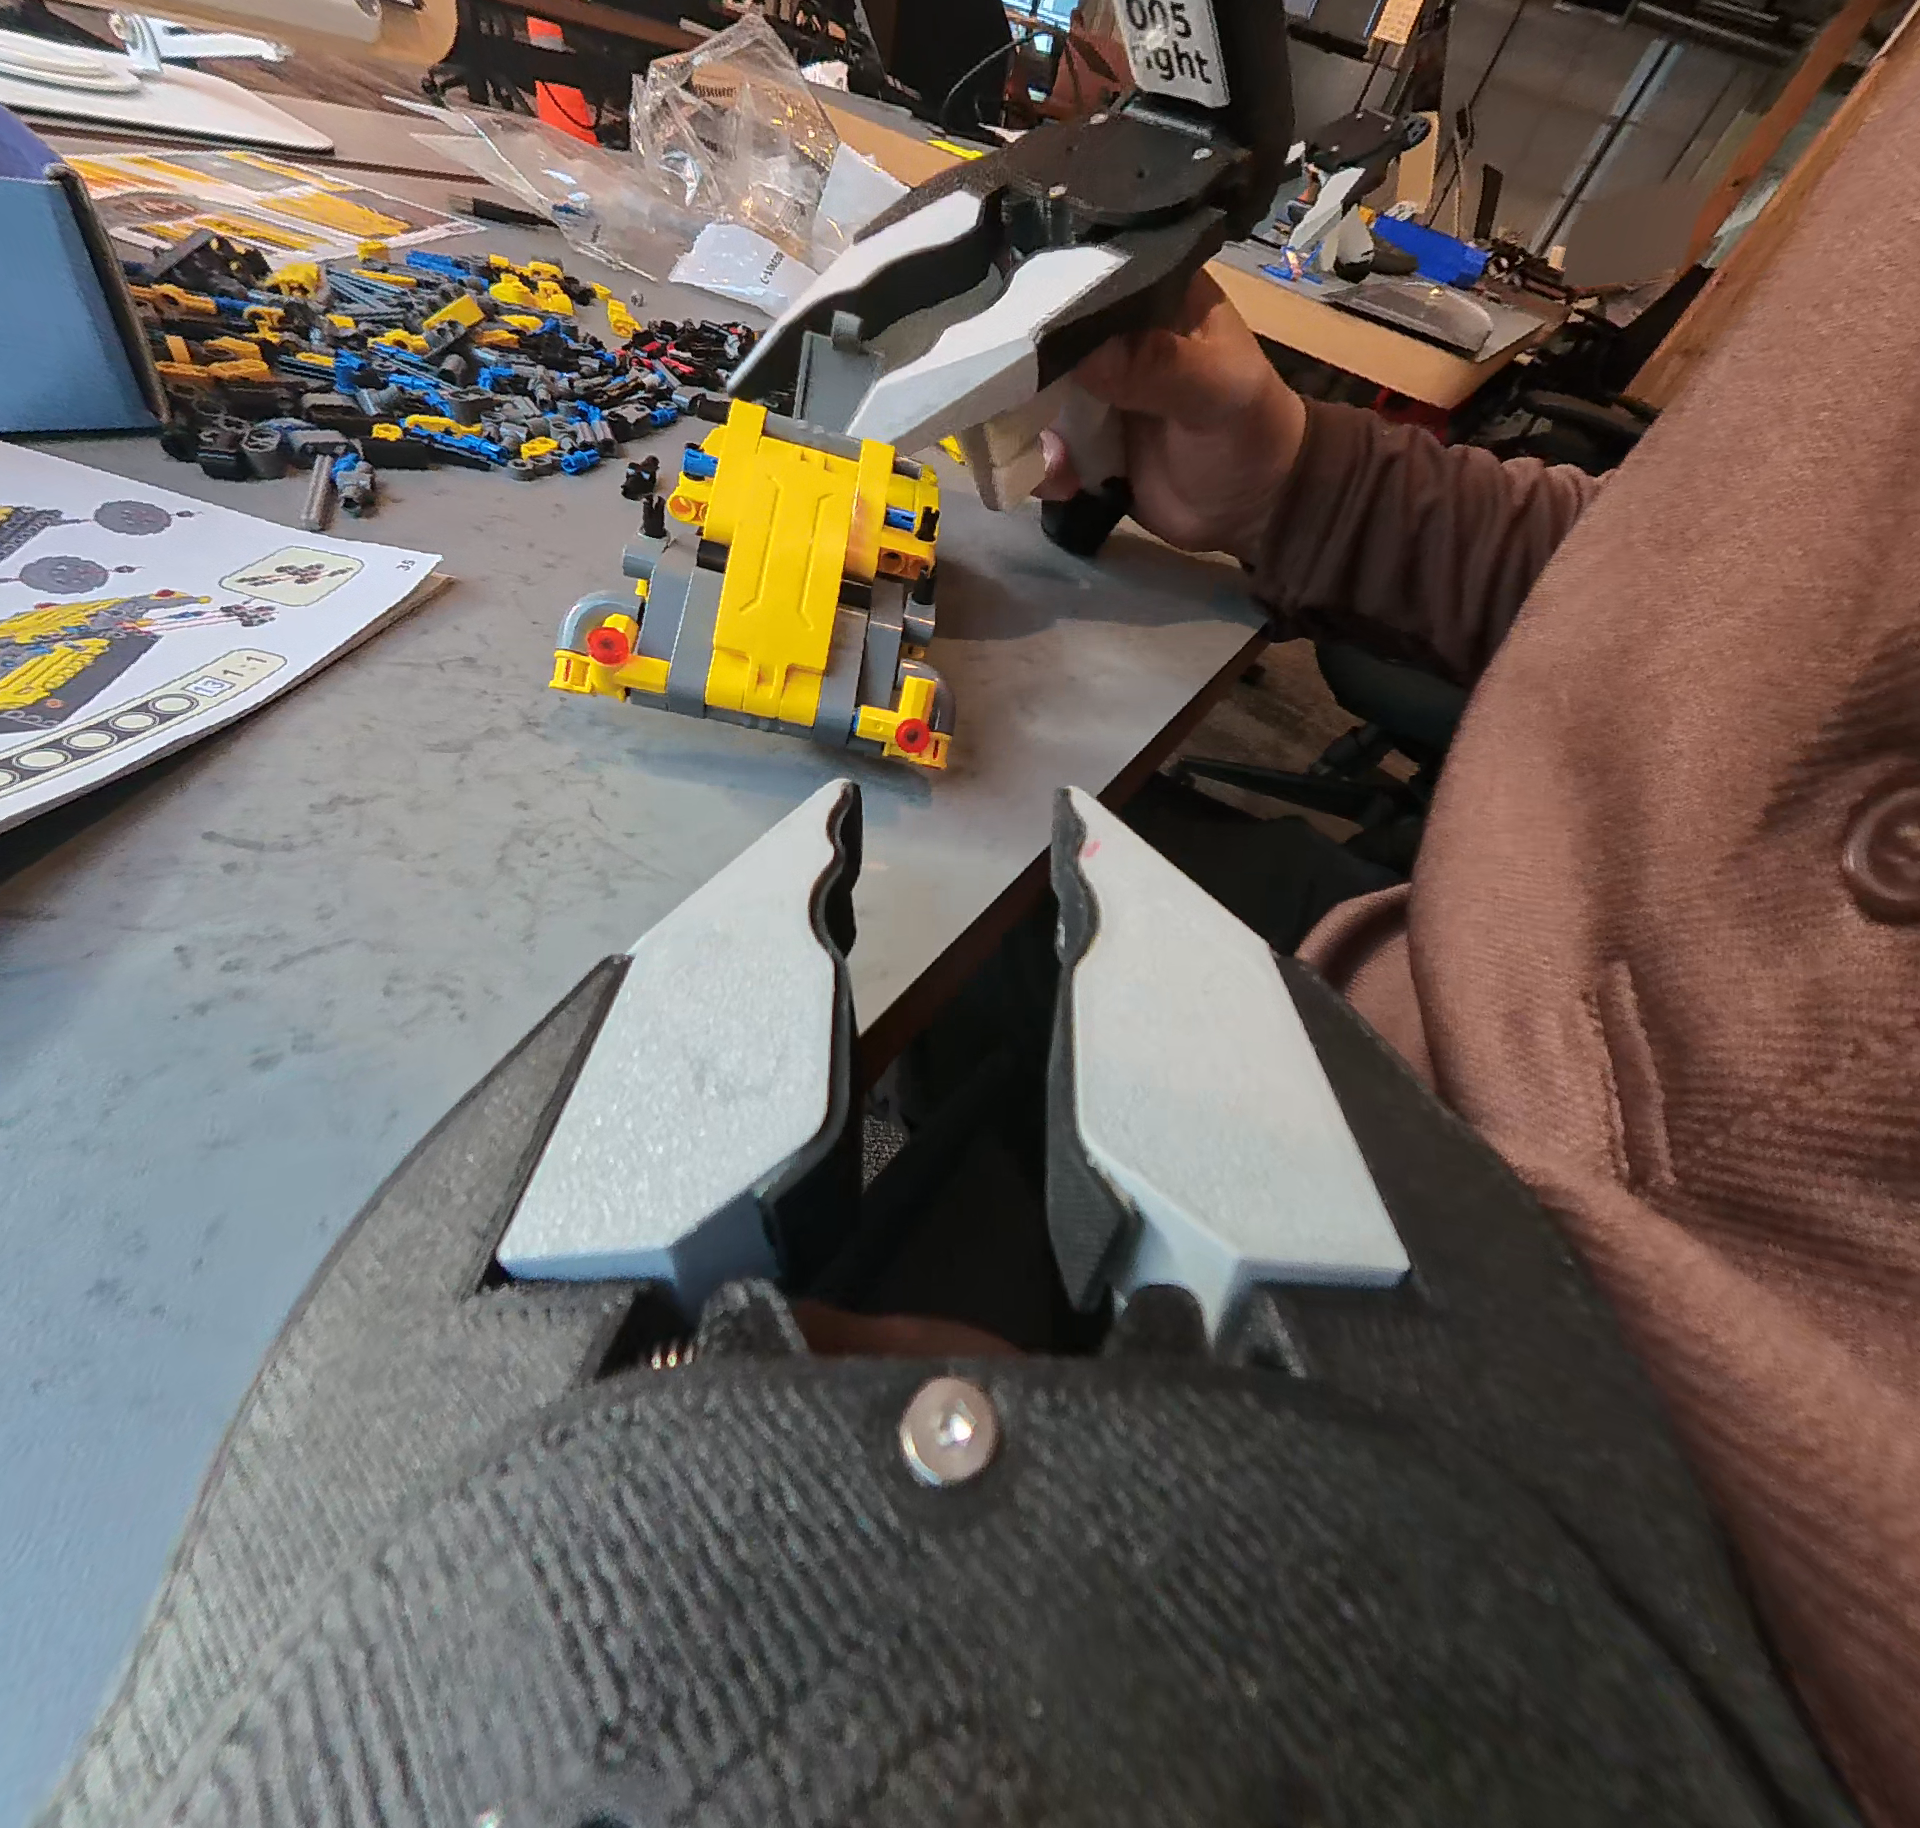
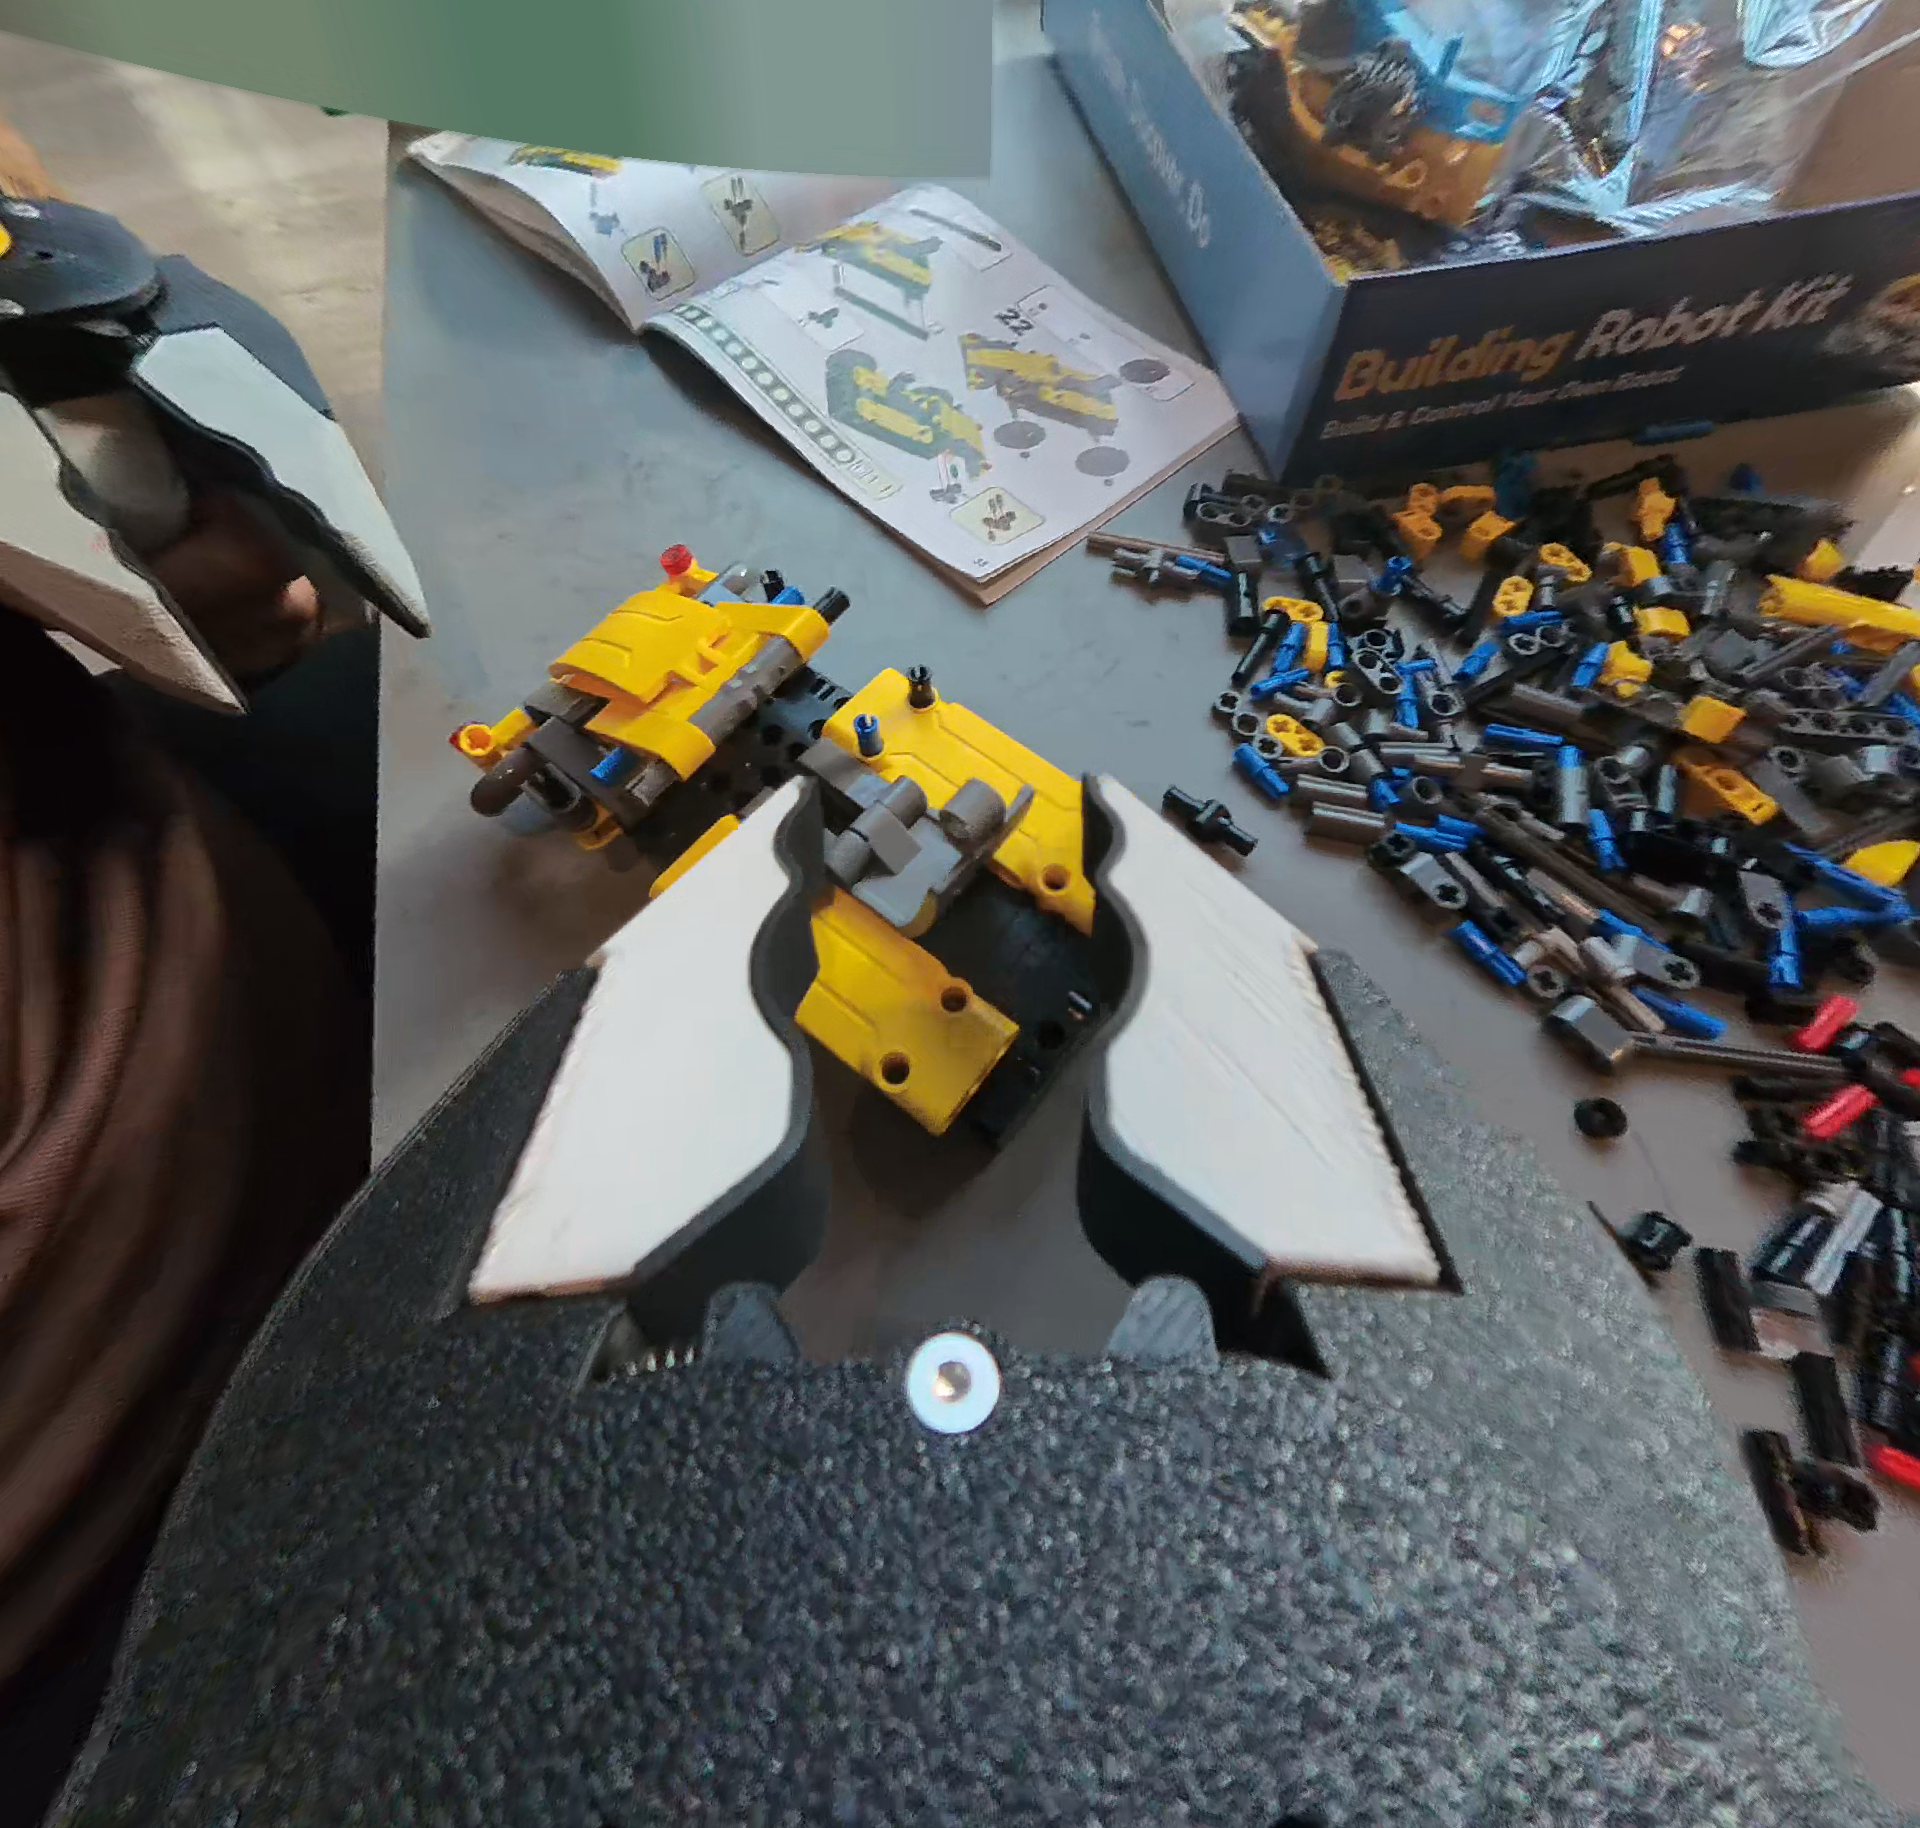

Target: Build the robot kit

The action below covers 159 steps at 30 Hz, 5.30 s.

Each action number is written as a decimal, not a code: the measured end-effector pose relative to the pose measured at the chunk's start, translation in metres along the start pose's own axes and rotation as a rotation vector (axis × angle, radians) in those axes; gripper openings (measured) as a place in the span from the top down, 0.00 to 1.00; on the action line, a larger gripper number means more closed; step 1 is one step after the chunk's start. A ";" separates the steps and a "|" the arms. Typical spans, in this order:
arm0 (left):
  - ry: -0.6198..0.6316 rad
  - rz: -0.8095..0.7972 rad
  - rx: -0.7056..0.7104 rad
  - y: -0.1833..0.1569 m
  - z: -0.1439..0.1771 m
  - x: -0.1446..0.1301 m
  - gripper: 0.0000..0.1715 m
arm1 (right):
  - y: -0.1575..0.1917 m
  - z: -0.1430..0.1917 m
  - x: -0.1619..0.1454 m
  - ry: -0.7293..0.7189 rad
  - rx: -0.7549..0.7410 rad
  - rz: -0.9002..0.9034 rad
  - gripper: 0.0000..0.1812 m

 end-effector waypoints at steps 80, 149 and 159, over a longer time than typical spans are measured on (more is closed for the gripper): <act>-0.025 -0.081 0.012 -0.012 -0.010 0.008 0.81 | -0.118 0.123 -0.029 0.241 -0.579 -0.347 0.91; 0.023 -0.233 0.029 -0.019 -0.011 0.002 0.82 | -0.004 0.072 -0.043 0.560 -0.102 0.012 0.98; 0.007 -0.193 0.017 -0.016 -0.004 0.004 0.82 | -0.001 0.066 -0.045 0.581 -0.108 -0.001 0.98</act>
Point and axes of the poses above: each gripper's, where its closed fingertips meet, z back along the fingers, x out of its top, y = z × x across the jaws, the point moved 9 cm from there along z, back along the fingers, and after that the axes turned 8 degrees about z, right-handed, at the moved point
